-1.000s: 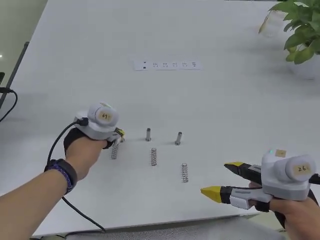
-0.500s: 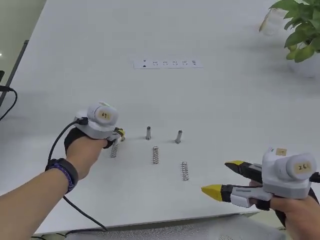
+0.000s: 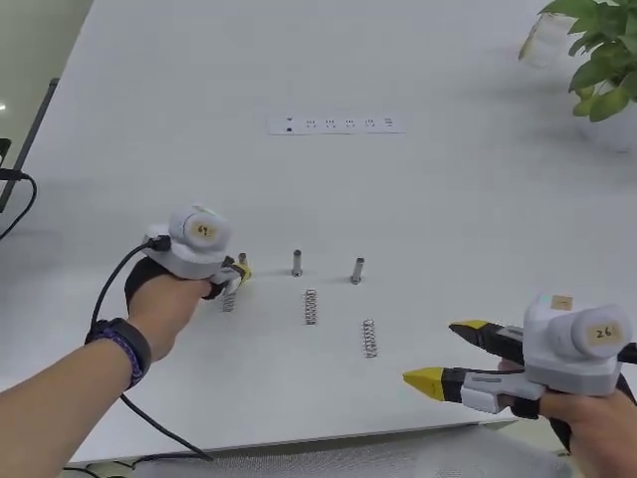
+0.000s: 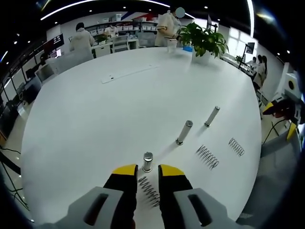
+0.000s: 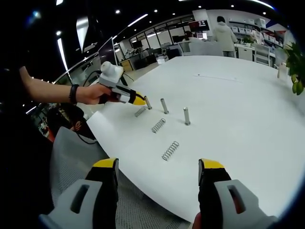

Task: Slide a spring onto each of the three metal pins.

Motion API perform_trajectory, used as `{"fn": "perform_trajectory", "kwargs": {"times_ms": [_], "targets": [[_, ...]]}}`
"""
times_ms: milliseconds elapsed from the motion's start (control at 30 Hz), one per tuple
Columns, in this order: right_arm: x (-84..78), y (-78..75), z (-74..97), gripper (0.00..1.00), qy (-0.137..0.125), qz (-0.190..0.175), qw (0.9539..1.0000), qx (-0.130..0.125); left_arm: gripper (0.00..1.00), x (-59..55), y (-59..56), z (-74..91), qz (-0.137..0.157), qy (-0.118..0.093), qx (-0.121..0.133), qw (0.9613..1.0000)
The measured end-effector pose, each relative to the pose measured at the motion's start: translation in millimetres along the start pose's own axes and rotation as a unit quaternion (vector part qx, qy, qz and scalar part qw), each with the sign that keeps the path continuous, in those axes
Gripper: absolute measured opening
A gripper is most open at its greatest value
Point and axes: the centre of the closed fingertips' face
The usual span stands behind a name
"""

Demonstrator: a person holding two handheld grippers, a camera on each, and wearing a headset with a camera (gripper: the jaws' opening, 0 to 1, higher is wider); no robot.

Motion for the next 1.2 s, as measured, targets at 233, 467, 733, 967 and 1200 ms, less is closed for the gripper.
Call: {"fn": "perform_trajectory", "kwargs": {"times_ms": [233,467,733,967,1200], "targets": [[-2.8,-1.9,-1.7,0.66,0.003,0.0,1.0,-0.002,0.14,-7.8,1.6,9.7,0.009,0.001,-0.002,1.0],[-7.0,-1.4,-3.1,0.66,0.008,0.001,1.0,0.0,0.19,-17.7,0.4,23.1,0.025,-0.003,-0.005,0.9997],[-7.6,-1.4,-4.7,0.66,0.01,0.002,0.9999,0.003,0.26,-27.4,-5.9,37.5,0.046,-0.018,-0.01,0.9987],[-8.0,-3.9,-7.0,0.66,0.011,0.003,0.9999,0.002,0.32,-32.4,-12.8,54.7,0.058,-0.033,-0.014,0.9977],[-8.5,-8.8,-10.0,0.66,0.013,0.004,0.9999,0.001,0.37,-35.6,-16.1,74.1,0.062,-0.049,-0.016,0.9968]]}}
Point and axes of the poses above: the centre of the closed fingertips' face, and the gripper's own axes: z roughly backward along the fingers, y roughly to its left, x roughly out of its top, and after that the axes turned 6 degrees about -y, right-handed
